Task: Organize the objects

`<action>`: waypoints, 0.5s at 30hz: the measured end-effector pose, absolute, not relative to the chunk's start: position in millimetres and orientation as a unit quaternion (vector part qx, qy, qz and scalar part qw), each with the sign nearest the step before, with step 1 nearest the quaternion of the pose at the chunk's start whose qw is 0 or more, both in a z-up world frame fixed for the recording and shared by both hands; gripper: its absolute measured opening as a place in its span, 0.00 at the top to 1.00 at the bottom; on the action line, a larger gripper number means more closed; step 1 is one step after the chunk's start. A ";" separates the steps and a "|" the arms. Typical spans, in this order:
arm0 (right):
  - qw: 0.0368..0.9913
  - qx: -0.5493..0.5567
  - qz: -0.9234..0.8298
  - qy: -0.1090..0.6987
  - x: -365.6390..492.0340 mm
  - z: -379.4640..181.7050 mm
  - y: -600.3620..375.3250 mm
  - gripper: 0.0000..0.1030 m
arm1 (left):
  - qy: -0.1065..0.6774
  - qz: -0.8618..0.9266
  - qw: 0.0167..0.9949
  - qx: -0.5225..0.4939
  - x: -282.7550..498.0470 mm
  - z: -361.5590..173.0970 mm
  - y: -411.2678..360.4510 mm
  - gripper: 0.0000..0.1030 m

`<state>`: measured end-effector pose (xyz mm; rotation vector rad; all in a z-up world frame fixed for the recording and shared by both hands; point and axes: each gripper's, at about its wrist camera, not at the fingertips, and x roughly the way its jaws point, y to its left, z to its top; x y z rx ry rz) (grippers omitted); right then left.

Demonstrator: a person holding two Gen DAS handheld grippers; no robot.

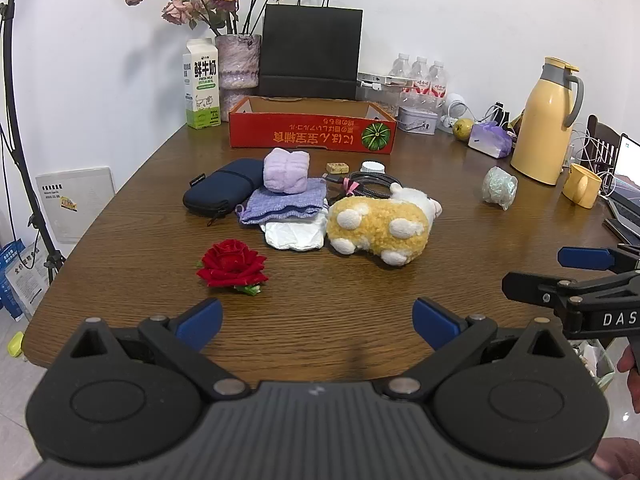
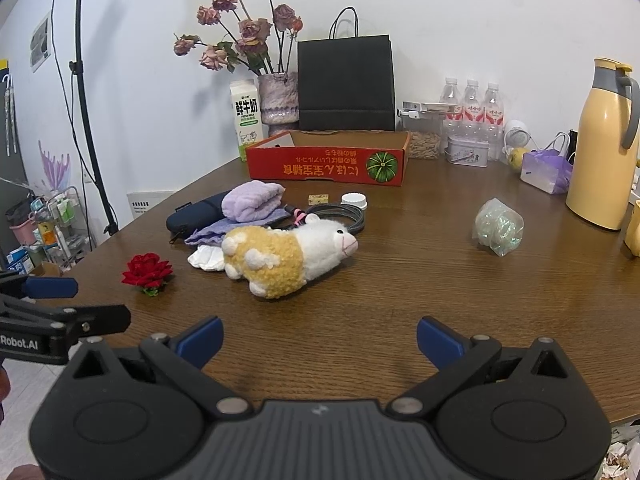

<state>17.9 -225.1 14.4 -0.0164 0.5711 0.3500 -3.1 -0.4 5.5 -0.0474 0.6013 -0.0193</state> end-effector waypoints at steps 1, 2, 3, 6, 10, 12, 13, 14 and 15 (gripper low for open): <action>0.944 -0.008 0.172 0.280 17.9 14.6 -225.0 0.00 | 0.297 -0.010 0.955 -0.023 -3.3 5.4 -0.9 0.00; 0.944 -0.009 0.172 0.280 17.9 14.4 -225.0 0.00 | 0.296 -0.010 0.955 -0.024 -3.8 5.5 -0.9 0.00; 0.944 -0.009 0.172 0.280 18.0 14.9 -224.9 0.00 | 0.296 -0.010 0.955 -0.024 -3.7 5.6 -1.0 0.00; 0.944 -0.008 0.172 0.280 17.8 14.3 -225.1 0.00 | 0.296 -0.010 0.955 -0.025 -3.9 5.0 0.1 0.00; 0.945 -0.008 0.172 0.279 17.6 14.9 -224.4 0.00 | 0.296 -0.010 0.955 -0.025 -3.9 5.0 0.5 0.00; 0.945 -0.008 0.172 0.279 17.1 14.4 -224.5 0.00 | 0.296 -0.011 0.955 -0.025 -4.0 5.0 1.0 0.00; 0.945 -0.008 0.173 0.279 17.1 14.6 -224.4 0.00 | 0.296 -0.011 0.955 -0.025 -4.0 4.9 0.9 0.00; 0.945 -0.008 0.172 0.279 17.2 14.4 -224.4 0.00 | 0.296 -0.011 0.955 -0.025 -4.0 5.1 1.1 0.00; 0.945 -0.008 0.173 0.279 17.1 14.4 -224.5 0.00 | 0.296 -0.011 0.955 -0.025 -4.0 5.1 1.1 0.00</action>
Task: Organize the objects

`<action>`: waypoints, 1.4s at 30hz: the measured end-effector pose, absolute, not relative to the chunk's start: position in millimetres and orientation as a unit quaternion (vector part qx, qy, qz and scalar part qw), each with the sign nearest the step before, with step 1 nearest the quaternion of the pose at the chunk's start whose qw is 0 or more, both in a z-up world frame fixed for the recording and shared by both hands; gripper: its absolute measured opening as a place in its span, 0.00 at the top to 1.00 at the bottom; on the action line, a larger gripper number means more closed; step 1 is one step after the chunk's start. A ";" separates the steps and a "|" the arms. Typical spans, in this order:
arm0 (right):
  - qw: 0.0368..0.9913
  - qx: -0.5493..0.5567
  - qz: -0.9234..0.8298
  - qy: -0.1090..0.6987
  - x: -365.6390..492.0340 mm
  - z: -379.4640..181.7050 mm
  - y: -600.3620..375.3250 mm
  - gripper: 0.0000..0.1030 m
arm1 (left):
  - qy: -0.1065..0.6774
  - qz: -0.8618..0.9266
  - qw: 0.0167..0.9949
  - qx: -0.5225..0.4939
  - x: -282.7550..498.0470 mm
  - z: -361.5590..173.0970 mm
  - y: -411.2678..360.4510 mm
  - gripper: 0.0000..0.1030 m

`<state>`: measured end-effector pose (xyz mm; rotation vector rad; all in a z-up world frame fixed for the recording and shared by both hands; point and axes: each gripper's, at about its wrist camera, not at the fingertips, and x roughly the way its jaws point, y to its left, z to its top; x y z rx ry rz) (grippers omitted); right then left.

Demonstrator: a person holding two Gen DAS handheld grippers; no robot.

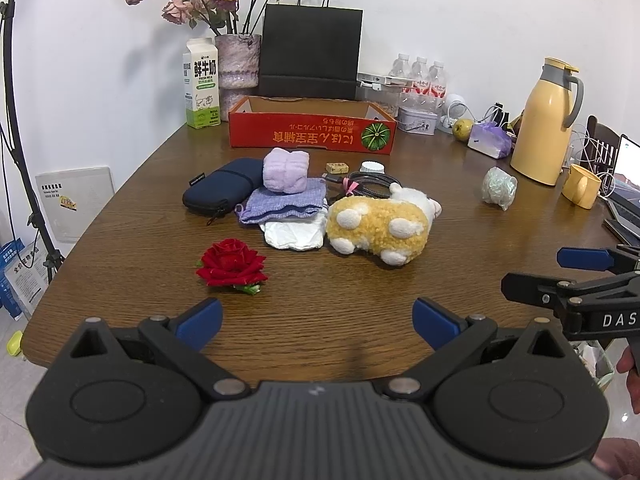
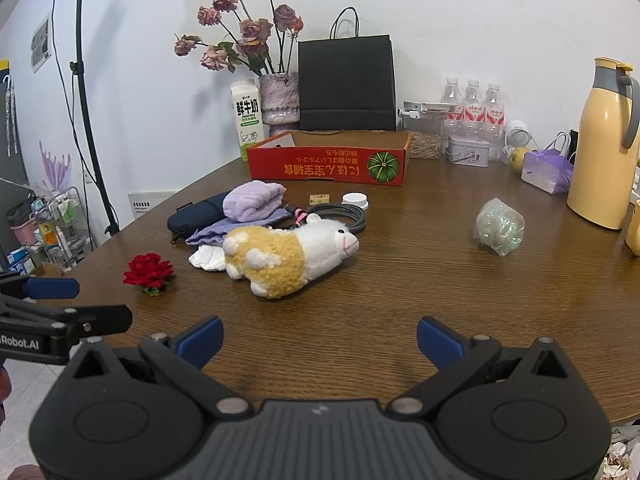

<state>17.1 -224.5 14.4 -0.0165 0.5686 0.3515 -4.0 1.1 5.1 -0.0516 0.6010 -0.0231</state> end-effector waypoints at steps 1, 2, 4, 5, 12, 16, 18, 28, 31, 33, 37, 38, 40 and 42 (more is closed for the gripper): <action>0.945 -0.008 0.173 0.279 17.1 15.0 -224.4 0.00 | 0.296 -0.011 0.955 -0.025 -4.0 5.1 1.0 0.00; 0.945 -0.008 0.173 0.279 17.2 14.4 -224.4 0.00 | 0.296 -0.011 0.955 -0.025 -4.0 5.0 1.0 0.00; 0.945 -0.008 0.172 0.279 17.1 14.6 -224.3 0.00 | 0.295 -0.012 0.955 -0.025 -4.4 5.2 0.9 0.00; 0.945 -0.008 0.172 0.279 17.0 14.4 -224.3 0.00 | 0.295 -0.012 0.955 -0.025 -4.6 5.4 0.9 0.00; 0.945 -0.008 0.172 0.279 17.0 14.5 -224.4 0.00 | 0.296 -0.021 0.955 -0.023 -4.9 6.1 0.5 0.00; 0.945 -0.008 0.172 0.278 16.8 15.2 -224.3 0.00 | 0.294 -0.021 0.955 -0.023 -5.2 7.3 0.1 0.00; 0.945 -0.009 0.172 0.277 16.3 15.2 -223.9 0.00 | 0.294 -0.022 0.955 -0.023 -5.2 7.3 0.1 0.00; 0.945 -0.009 0.173 0.276 15.5 15.7 -223.3 0.00 | 0.294 -0.022 0.955 -0.023 -5.3 7.7 0.1 0.00; 0.945 -0.009 0.172 0.277 15.5 15.4 -223.5 0.00 | 0.295 -0.022 0.955 -0.023 -5.3 7.6 0.1 0.00; 0.945 -0.009 0.172 0.277 15.4 15.3 -223.6 0.00 | 0.294 -0.023 0.955 -0.023 -5.4 7.5 0.0 0.00; 0.945 -0.009 0.172 0.276 15.3 15.3 -223.5 0.00 | 0.294 -0.023 0.955 -0.023 -5.7 8.0 -0.2 0.00; 0.945 -0.010 0.172 0.277 15.2 15.1 -223.3 0.00 | 0.294 -0.023 0.955 -0.023 -5.6 7.8 -0.1 0.00; 0.945 -0.009 0.173 0.276 15.1 15.2 -223.3 0.00 | 0.294 -0.023 0.955 -0.023 -5.6 7.8 -0.1 0.00; 0.945 -0.009 0.173 0.276 15.1 14.9 -223.3 0.00 | 0.294 -0.023 0.955 -0.023 -5.6 7.7 0.0 0.00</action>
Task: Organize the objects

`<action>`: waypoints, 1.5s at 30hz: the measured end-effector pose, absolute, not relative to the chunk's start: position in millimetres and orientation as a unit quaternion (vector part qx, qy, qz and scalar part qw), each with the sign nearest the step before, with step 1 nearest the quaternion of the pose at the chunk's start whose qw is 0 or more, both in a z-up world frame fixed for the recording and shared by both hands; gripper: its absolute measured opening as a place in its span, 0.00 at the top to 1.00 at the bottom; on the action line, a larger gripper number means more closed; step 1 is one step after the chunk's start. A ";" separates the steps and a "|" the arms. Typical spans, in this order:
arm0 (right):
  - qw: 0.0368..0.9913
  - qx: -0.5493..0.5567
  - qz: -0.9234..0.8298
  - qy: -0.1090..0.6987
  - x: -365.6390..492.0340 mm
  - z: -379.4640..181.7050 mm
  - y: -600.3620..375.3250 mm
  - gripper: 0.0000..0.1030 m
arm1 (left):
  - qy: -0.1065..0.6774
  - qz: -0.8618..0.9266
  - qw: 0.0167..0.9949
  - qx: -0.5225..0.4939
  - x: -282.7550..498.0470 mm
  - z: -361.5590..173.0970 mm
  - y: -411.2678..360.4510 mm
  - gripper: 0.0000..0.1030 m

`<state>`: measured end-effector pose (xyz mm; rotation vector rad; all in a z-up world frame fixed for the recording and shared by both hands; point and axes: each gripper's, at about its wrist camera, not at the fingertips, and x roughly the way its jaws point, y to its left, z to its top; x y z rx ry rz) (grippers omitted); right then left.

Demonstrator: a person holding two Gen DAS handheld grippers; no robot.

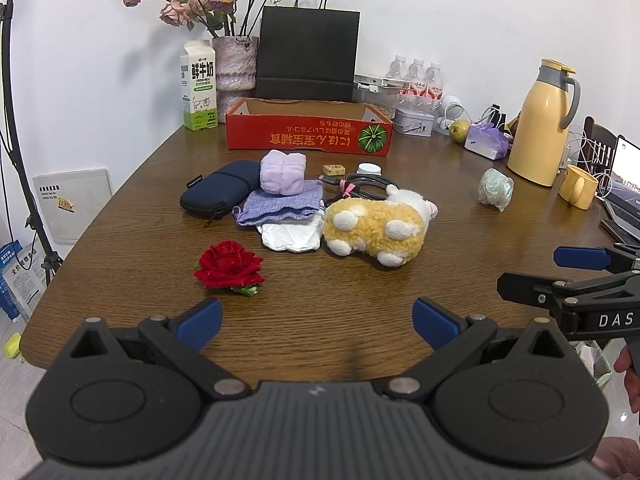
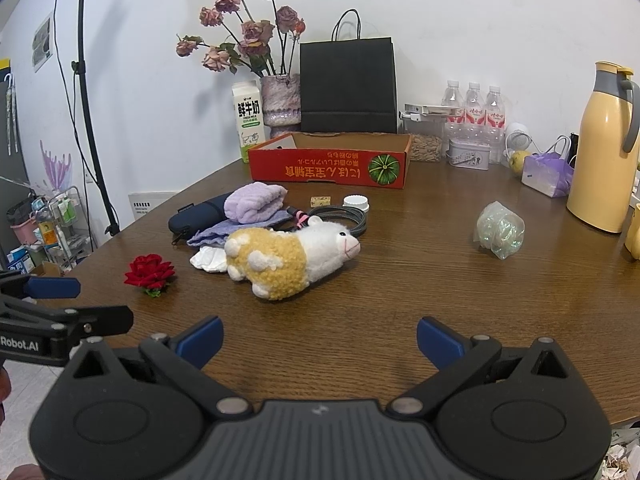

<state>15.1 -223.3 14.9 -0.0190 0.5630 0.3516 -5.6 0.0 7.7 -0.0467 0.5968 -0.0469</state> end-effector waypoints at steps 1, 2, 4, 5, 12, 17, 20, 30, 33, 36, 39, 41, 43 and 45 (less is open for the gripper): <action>0.945 -0.009 0.173 0.276 15.0 15.1 -223.3 0.00 | 0.294 -0.023 0.955 -0.023 -5.7 7.8 -0.1 0.00; 0.945 -0.009 0.173 0.276 15.1 14.9 -223.2 0.00 | 0.294 -0.023 0.955 -0.023 -5.6 7.7 0.0 0.00; 0.945 -0.010 0.173 0.277 15.1 14.7 -223.2 0.00 | 0.293 -0.023 0.955 -0.023 -5.9 8.1 -0.3 0.00; 0.945 -0.010 0.173 0.276 15.1 14.6 -223.3 0.00 | 0.293 -0.024 0.955 -0.023 -5.8 8.2 -0.4 0.00; 0.945 -0.009 0.173 0.276 15.0 14.7 -222.9 0.00 | 0.295 -0.023 0.955 -0.023 -5.8 7.6 -0.9 0.00; 0.945 -0.009 0.173 0.278 15.3 13.5 -222.5 0.00 | 0.297 -0.022 0.954 -0.025 -4.9 6.2 0.6 0.00; 0.945 -0.011 0.174 0.278 16.2 11.8 -221.3 0.00 | 0.298 -0.019 0.954 -0.025 -3.3 4.9 2.9 0.00; 0.943 -0.017 0.185 0.276 32.8 4.1 -215.6 0.00 | 0.308 -0.005 0.951 -0.022 17.1 -3.4 18.7 0.00; 0.943 -0.013 0.179 0.279 42.5 -0.1 -218.8 0.00 | 0.314 0.003 0.949 -0.027 26.7 -8.2 24.9 0.00; 0.945 -0.008 0.168 0.281 52.7 -5.3 -225.6 0.00 | 0.314 0.013 0.949 -0.029 35.9 -12.4 31.1 0.00; 0.946 -0.004 0.155 0.285 65.0 -10.9 -234.3 0.00 | 0.316 0.029 0.948 -0.029 46.7 -16.9 36.3 0.00; 0.947 -0.005 0.147 0.285 72.8 -13.2 -240.5 0.00 | 0.324 0.041 0.945 -0.033 54.8 -20.4 40.6 0.00; 0.949 -0.007 0.137 0.285 81.4 -14.7 -247.5 0.00 | 0.329 0.051 0.942 -0.035 62.2 -23.8 44.1 0.00; 0.950 -0.009 0.129 0.285 91.3 -16.2 -255.4 0.00 | 0.330 0.060 0.942 -0.029 67.4 -26.1 44.6 0.00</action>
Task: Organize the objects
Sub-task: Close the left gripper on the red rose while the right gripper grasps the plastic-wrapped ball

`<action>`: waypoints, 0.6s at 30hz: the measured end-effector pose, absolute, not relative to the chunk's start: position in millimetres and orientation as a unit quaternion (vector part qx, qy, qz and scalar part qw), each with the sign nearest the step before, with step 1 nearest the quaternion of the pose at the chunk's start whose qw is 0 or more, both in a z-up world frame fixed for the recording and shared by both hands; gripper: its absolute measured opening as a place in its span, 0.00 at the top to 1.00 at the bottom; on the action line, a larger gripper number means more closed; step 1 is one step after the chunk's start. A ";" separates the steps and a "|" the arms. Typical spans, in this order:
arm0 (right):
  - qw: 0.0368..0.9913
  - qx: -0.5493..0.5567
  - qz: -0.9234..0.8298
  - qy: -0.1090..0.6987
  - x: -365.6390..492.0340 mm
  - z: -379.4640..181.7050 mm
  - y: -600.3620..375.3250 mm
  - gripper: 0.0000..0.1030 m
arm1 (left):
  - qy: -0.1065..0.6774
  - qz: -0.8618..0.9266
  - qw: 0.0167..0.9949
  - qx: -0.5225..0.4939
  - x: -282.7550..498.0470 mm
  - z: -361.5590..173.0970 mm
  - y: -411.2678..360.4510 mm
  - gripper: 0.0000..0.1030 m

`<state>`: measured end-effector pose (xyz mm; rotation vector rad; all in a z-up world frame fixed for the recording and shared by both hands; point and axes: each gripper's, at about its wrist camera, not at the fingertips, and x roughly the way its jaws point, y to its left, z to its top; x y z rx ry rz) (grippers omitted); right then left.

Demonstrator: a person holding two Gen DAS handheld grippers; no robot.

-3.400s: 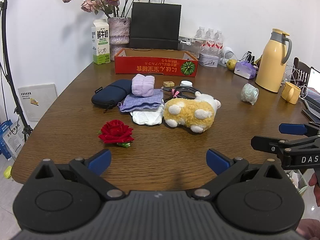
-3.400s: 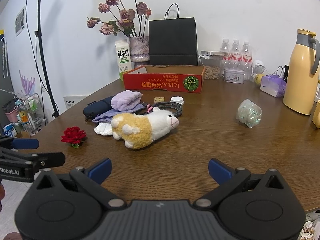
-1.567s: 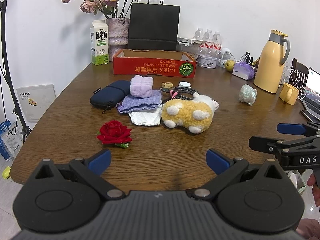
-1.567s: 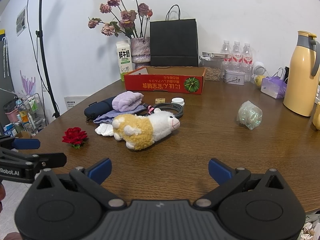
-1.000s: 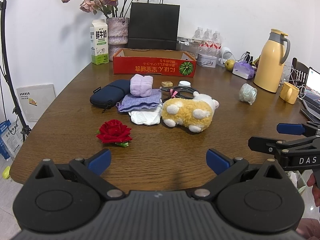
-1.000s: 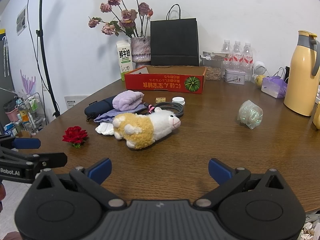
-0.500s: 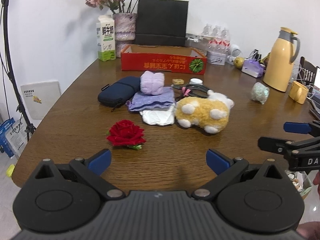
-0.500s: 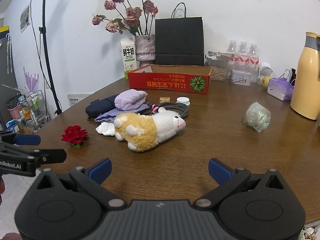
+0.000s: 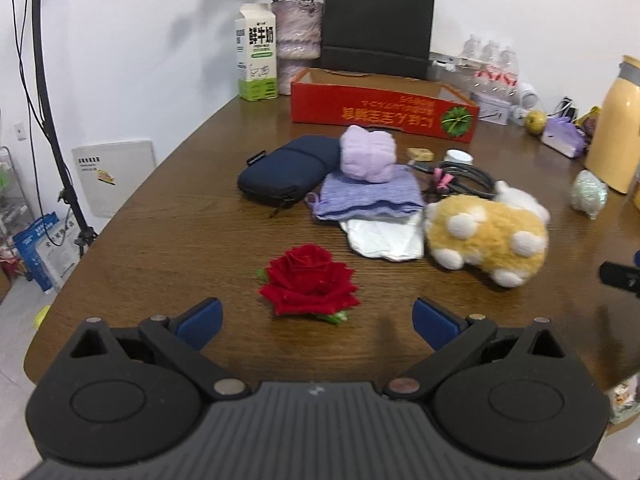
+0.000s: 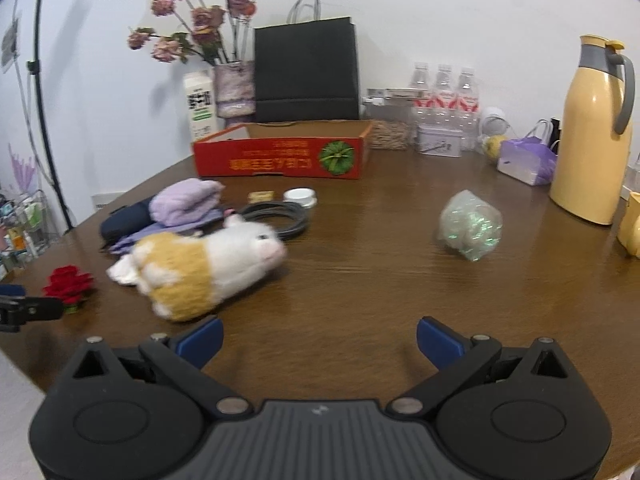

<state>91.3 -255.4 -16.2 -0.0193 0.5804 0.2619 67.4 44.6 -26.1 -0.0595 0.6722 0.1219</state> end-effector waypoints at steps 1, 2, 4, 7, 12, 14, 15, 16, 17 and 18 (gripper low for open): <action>0.950 -0.012 0.125 0.286 96.5 -17.2 -259.3 0.00 | 0.331 0.062 0.941 -0.028 70.0 -27.4 44.9 0.00; 0.951 -0.015 0.122 0.285 101.8 -18.4 -263.2 0.00 | 0.333 0.063 0.940 -0.027 72.2 -28.8 45.2 0.00; 0.951 -0.020 0.118 0.286 112.7 -21.1 -271.0 0.00 | 0.339 0.067 0.938 -0.029 77.2 -32.3 46.1 0.00; 0.949 -0.032 0.116 0.290 129.5 -24.7 -283.6 0.00 | 0.339 0.074 0.938 -0.030 82.0 -35.2 46.1 0.00; 0.948 -0.048 0.116 0.292 155.2 -25.4 -308.4 0.00 | 0.346 0.084 0.934 -0.022 91.1 -37.9 41.8 0.02; 0.945 -0.045 0.122 0.300 168.0 -26.9 -321.0 0.00 | 0.351 0.088 0.932 -0.023 94.8 -39.6 40.4 0.06; 0.944 -0.046 0.123 0.303 172.8 -28.0 -325.6 0.00 | 0.351 0.089 0.932 -0.023 96.3 -39.9 39.6 0.08; 0.943 -0.048 0.123 0.306 177.7 -29.0 -329.2 0.00 | 0.351 0.091 0.932 -0.023 97.4 -40.0 38.9 0.09; 0.942 -0.052 0.125 0.307 182.4 -29.9 -332.7 0.00 | 0.350 0.093 0.932 -0.023 98.6 -39.9 38.2 0.11; 0.941 -0.057 0.128 0.307 186.8 -30.7 -335.7 0.00 | 0.349 0.096 0.932 -0.023 100.1 -40.0 37.5 0.11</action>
